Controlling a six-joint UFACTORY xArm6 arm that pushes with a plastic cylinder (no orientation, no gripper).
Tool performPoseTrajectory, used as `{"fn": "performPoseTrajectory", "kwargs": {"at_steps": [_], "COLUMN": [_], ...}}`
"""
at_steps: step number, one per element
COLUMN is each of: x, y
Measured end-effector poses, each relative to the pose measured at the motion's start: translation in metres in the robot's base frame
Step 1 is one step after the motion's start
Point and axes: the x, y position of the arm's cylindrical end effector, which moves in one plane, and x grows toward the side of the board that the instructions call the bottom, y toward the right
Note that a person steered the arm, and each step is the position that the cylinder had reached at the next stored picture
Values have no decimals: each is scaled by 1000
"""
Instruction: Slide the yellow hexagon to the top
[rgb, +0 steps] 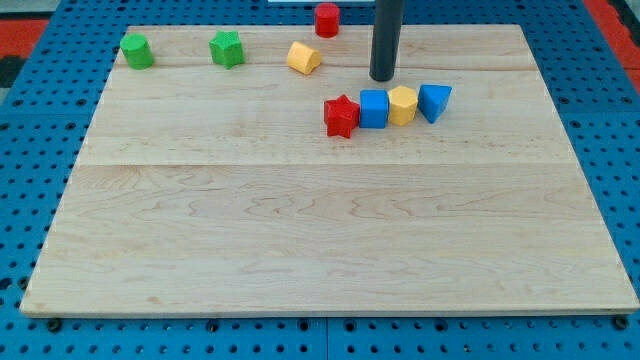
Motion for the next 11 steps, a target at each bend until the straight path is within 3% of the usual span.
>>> {"fn": "performPoseTrajectory", "kwargs": {"at_steps": [2,3,4,5,6,9,10,11], "x": [98,114,85,92,108,-1,65,49], "y": [29,85,115,160,162,157,169,222]}}
